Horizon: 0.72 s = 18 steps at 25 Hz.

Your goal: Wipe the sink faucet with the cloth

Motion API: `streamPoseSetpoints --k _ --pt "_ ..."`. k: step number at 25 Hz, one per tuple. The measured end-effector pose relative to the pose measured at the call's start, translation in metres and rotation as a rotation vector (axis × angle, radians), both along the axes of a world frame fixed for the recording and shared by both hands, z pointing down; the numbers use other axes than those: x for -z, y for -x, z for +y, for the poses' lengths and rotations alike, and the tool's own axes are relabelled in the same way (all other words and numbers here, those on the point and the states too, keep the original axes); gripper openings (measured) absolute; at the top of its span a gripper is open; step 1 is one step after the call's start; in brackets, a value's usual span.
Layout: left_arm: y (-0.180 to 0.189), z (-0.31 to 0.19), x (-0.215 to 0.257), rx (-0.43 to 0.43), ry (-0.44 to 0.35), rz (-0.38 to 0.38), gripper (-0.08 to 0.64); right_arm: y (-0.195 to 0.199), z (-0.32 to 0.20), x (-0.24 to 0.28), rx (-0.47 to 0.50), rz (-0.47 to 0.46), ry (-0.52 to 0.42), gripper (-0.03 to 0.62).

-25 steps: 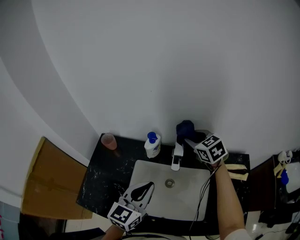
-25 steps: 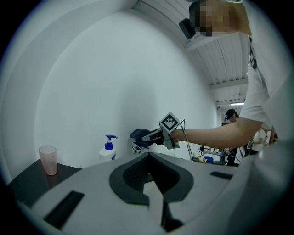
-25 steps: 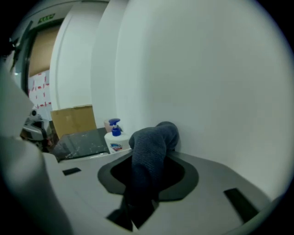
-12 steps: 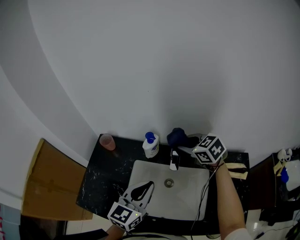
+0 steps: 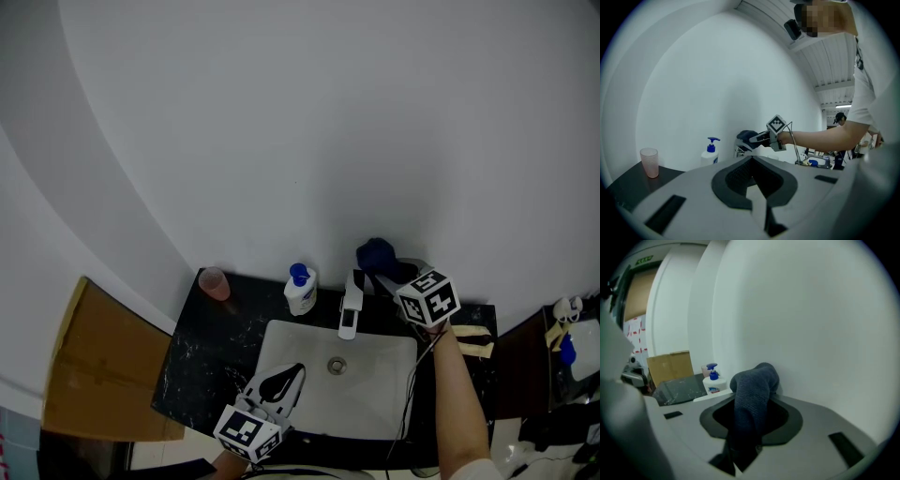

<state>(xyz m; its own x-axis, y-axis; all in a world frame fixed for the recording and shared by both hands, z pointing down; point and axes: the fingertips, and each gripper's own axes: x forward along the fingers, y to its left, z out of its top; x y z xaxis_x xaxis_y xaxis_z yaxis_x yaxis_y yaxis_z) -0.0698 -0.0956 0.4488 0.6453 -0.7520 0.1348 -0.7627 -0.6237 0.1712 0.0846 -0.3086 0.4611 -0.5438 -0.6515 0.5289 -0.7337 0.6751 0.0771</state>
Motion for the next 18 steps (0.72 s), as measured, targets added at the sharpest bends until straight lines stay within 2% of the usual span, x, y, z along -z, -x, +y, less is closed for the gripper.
streamPoseSetpoints --k 3,5,7,9,11,13,18 --pt "-0.003 0.001 -0.001 -0.009 -0.008 0.005 0.002 0.006 0.037 0.021 0.075 -0.141 0.004 0.126" --pt "-0.004 0.002 -0.001 -0.015 -0.012 0.008 0.002 0.024 0.078 0.033 0.21 -0.244 0.021 0.126" --pt "-0.003 0.002 0.001 -0.014 -0.006 0.002 0.002 0.047 0.123 0.028 0.379 -0.269 0.077 0.126" --pt "-0.004 0.002 0.001 -0.015 0.003 -0.004 0.002 0.063 0.154 0.001 0.491 -0.173 0.15 0.126" --pt "-0.007 0.004 -0.003 -0.025 0.004 -0.005 0.002 0.068 0.164 -0.034 0.523 -0.046 0.205 0.126" --pt "-0.01 0.007 -0.005 -0.033 0.002 -0.007 0.002 0.07 0.161 -0.056 0.516 0.01 0.244 0.126" --pt "-0.009 0.007 -0.007 -0.033 0.003 -0.008 0.002 0.071 0.133 -0.075 0.466 0.089 0.286 0.126"
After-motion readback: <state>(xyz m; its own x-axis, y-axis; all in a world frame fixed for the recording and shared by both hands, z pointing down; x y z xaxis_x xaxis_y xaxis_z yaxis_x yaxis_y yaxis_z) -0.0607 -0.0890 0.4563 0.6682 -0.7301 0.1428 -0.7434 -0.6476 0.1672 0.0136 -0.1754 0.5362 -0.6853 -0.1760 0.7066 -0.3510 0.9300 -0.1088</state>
